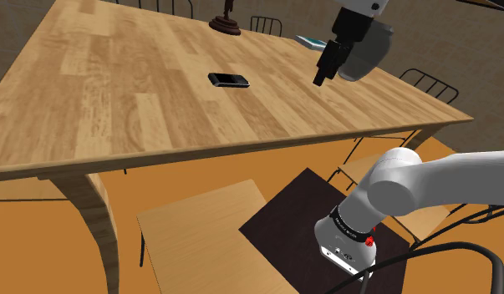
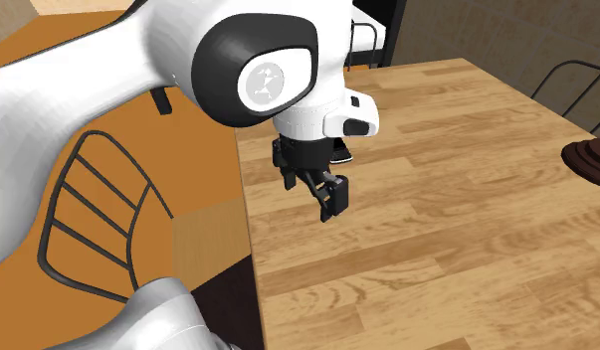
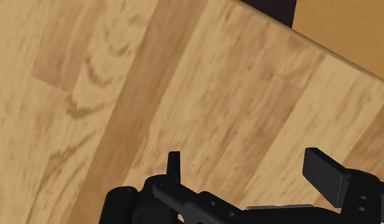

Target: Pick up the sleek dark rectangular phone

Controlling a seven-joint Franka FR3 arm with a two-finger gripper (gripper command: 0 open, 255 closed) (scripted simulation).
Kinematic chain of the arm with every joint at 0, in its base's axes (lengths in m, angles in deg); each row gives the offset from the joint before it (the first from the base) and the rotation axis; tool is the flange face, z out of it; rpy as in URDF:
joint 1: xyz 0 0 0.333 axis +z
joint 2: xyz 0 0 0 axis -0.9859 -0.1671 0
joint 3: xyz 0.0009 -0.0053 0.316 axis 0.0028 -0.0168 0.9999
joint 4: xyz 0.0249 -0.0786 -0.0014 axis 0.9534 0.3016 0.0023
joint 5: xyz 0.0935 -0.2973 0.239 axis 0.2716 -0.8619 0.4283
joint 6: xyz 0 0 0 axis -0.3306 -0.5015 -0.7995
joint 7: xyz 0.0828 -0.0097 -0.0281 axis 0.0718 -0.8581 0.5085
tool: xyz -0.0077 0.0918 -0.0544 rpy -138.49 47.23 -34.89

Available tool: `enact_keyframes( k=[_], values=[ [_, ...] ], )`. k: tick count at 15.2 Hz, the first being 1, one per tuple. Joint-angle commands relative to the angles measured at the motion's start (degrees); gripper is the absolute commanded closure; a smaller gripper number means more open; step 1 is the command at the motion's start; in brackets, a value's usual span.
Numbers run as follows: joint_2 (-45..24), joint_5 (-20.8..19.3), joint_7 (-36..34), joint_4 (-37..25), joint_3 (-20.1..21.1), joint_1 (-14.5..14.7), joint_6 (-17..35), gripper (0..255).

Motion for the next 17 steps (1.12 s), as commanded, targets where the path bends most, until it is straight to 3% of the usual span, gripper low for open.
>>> enact_keyframes(
  k=[1, 9, 17],
  values=[
    [0.0, 0.0, 0.0, 0.0, 0.0, 0.0, 0.0, 0],
    [-17.02, -0.92, 18.42, -8.79, -2.52, 6.5, 8.13, 0],
    [-32.76, 0.02, 35.68, -20.69, -2.13, 12.1, 11.64, 0]
  ],
)
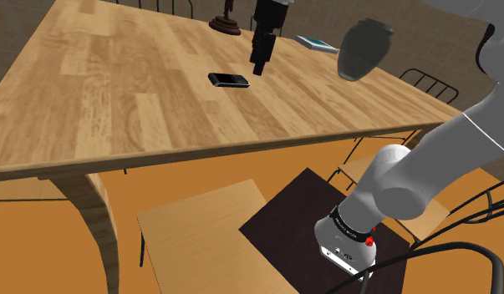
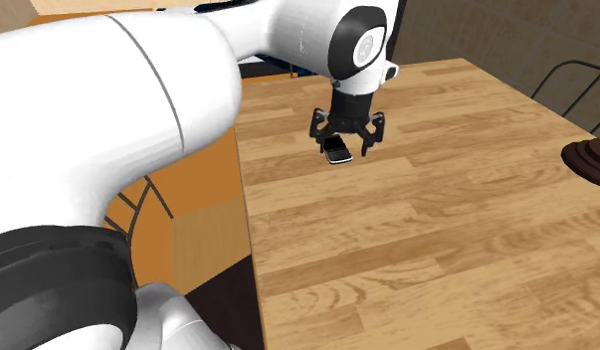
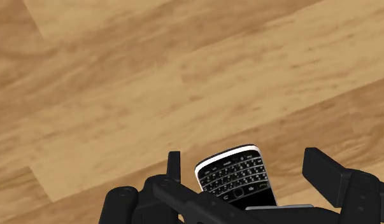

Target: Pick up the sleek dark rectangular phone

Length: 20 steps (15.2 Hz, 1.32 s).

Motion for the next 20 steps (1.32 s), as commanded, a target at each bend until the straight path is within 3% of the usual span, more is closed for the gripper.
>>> enact_keyframes(
  k=[1, 11, 12, 20],
  values=[
    [-4.1, 0.35, 4.12, -3.71, 0.62, 1.42, 0.31, 0],
    [-3.76, 0.41, 4.32, 2.5, 0.7, 1.43, 6.18, 0],
    [-3.69, 0.41, 4.33, 2.57, 0.69, 1.43, 6.18, 255],
    [-3.71, 0.41, 4.33, 2.55, 0.69, 1.43, 6.18, 255]
  ],
)
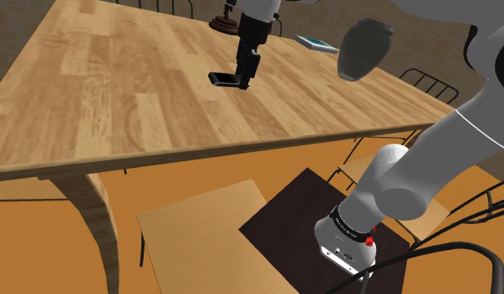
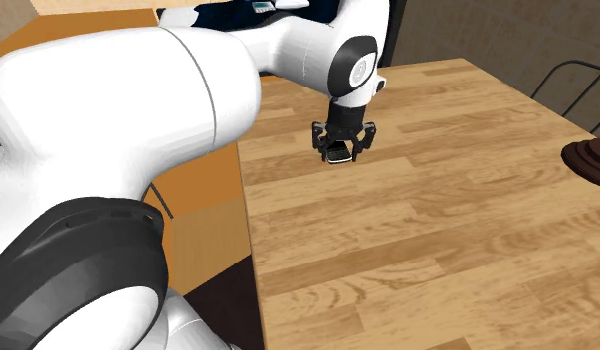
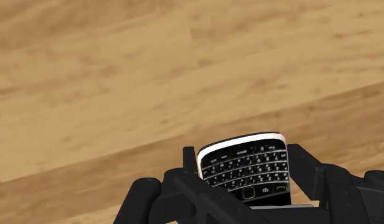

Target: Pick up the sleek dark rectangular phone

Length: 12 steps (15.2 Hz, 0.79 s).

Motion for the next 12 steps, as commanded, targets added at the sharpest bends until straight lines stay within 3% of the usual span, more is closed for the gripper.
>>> enact_keyframes(
  k=[1, 12],
  values=[
    [-0.05, 0.0, -0.01, -0.05, 0.01, 0.0, 0.0, 255],
    [-0.91, -0.07, -0.16, -9.46, -0.03, -0.03, -8.54, 255]
  ],
)
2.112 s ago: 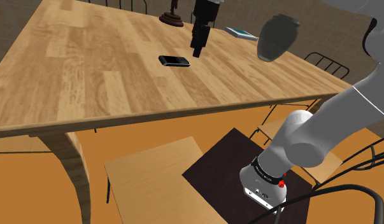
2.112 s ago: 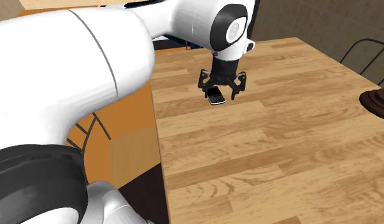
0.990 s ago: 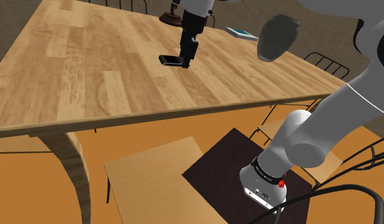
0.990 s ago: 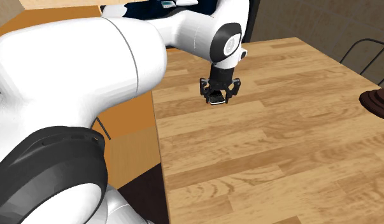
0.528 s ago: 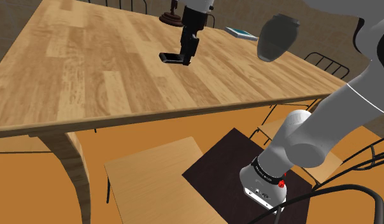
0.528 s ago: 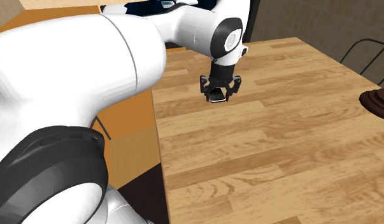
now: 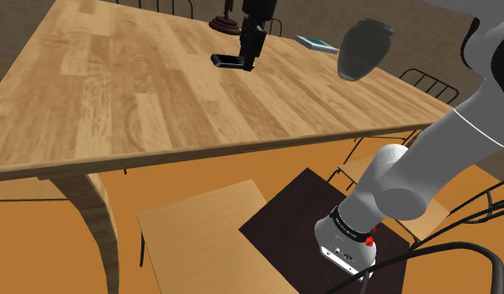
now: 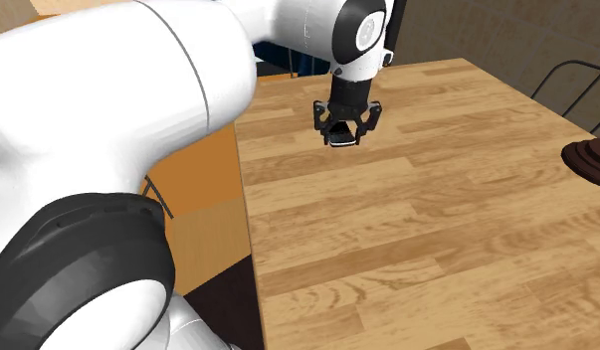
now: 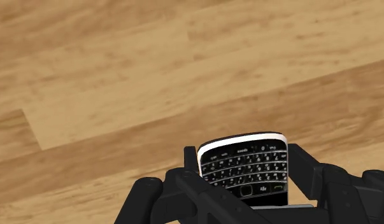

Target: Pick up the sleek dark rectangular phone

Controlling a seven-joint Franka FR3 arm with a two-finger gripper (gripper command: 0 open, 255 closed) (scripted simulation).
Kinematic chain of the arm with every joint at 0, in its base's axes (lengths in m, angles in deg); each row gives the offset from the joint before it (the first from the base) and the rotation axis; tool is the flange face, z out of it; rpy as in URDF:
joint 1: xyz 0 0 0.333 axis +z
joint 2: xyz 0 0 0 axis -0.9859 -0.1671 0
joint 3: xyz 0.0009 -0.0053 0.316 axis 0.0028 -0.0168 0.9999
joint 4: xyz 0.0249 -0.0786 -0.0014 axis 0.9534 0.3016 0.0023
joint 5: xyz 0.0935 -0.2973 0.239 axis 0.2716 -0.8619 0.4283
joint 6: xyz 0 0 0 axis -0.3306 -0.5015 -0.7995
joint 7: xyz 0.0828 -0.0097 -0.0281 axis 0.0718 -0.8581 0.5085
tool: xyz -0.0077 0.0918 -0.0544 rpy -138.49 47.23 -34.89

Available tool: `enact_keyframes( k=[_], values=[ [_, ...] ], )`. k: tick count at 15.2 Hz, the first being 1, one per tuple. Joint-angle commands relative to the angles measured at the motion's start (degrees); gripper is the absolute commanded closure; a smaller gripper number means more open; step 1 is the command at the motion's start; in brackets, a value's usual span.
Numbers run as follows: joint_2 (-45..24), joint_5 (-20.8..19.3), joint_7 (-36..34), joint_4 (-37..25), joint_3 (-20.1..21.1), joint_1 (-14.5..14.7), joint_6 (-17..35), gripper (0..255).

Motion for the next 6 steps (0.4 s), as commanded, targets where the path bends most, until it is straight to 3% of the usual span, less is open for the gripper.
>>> enact_keyframes(
  k=[1, 6],
  values=[
    [-0.08, -0.01, 0.01, -1.64, -0.02, -0.02, -1.59, 255],
    [-0.66, -0.03, -0.05, -4.73, -0.03, -0.02, -4.1, 255]
  ],
)
